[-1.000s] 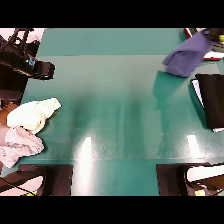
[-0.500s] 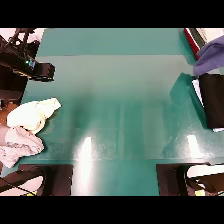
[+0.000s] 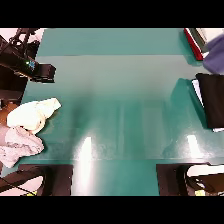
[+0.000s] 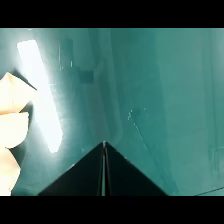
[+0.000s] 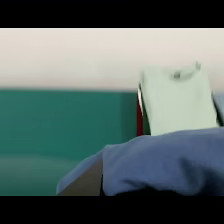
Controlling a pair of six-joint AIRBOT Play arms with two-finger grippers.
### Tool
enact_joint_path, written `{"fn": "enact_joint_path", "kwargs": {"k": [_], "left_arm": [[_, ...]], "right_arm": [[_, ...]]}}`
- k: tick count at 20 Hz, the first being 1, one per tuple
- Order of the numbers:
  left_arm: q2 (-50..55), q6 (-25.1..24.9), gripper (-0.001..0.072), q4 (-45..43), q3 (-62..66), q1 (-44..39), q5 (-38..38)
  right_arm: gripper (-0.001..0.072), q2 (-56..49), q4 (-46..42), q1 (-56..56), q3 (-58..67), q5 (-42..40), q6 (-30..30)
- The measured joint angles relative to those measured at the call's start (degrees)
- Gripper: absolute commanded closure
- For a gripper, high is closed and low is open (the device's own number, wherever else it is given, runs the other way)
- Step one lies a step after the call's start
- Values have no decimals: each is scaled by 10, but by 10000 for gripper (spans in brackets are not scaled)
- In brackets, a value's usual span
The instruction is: Fold the shirts.
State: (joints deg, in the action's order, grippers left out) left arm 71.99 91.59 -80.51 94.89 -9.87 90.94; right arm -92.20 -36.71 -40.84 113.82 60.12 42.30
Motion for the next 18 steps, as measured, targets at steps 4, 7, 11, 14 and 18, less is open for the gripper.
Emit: {"fn": "enact_joint_path", "kwargs": {"k": [4, 7, 11, 14, 18], "left_arm": [[0, 0, 679, 2, 0, 0, 1], [0, -1, 679, 2, 0, 0, 0], [0, -11, 679, 2, 0, 0, 0], [0, -24, 679, 2, 0, 0, 0], [0, -32, 679, 2, 0, 0, 0]], "right_arm": [[693, 42, -111, -16, -88, 79, 61], [692, 89, -169, -32, -160, 119, 125], [690, 160, -254, -59, -243, 157, 232], [342, 212, -309, -87, -301, 174, 309], [187, 268, -339, -133, -382, 184, 363]]}}
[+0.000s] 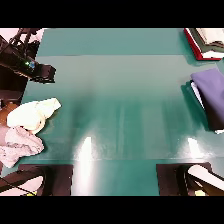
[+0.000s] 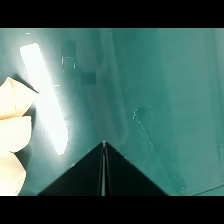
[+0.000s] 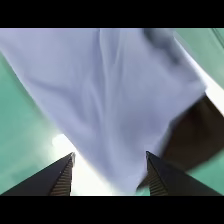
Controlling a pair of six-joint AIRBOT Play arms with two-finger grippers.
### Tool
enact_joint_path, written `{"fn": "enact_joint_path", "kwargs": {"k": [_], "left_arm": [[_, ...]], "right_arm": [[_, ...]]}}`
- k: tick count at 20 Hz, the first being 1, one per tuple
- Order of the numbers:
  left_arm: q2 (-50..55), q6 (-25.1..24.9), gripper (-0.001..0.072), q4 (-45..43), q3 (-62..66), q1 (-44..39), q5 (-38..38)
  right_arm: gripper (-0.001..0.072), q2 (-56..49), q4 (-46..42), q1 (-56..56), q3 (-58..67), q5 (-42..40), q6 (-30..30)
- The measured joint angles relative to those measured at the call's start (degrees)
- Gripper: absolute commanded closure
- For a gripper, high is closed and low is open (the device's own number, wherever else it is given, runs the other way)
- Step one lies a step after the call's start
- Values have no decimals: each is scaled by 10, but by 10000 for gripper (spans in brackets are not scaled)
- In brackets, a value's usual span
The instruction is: Fold the shirts.
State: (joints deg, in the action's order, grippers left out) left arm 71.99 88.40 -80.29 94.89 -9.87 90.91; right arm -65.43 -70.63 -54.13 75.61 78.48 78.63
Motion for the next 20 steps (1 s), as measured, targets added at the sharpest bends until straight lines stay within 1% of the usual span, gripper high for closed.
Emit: {"fn": "enact_joint_path", "kwargs": {"k": [4, 8, 9, 10, 12, 20], "left_arm": [[0, -2, 679, 0, 0, 0, -3], [0, -2, 679, 0, 0, 0, -8], [0, -2, 679, 1, 0, 0, -11], [0, -2, 679, 1, 0, 0, -15], [0, -2, 679, 2, 0, 0, -28], [0, -1, 679, 2, 0, 0, -90]], "right_arm": [[188, 37, -2, -36, -50, 2, 46], [188, 67, 56, -19, -66, -10, 63], [199, 74, 73, -4, -67, -13, 65], [291, 80, 86, 13, -69, -14, 67], [690, 96, 111, 62, -70, -17, 69], [691, 138, 133, 300, -71, -34, 70]]}}
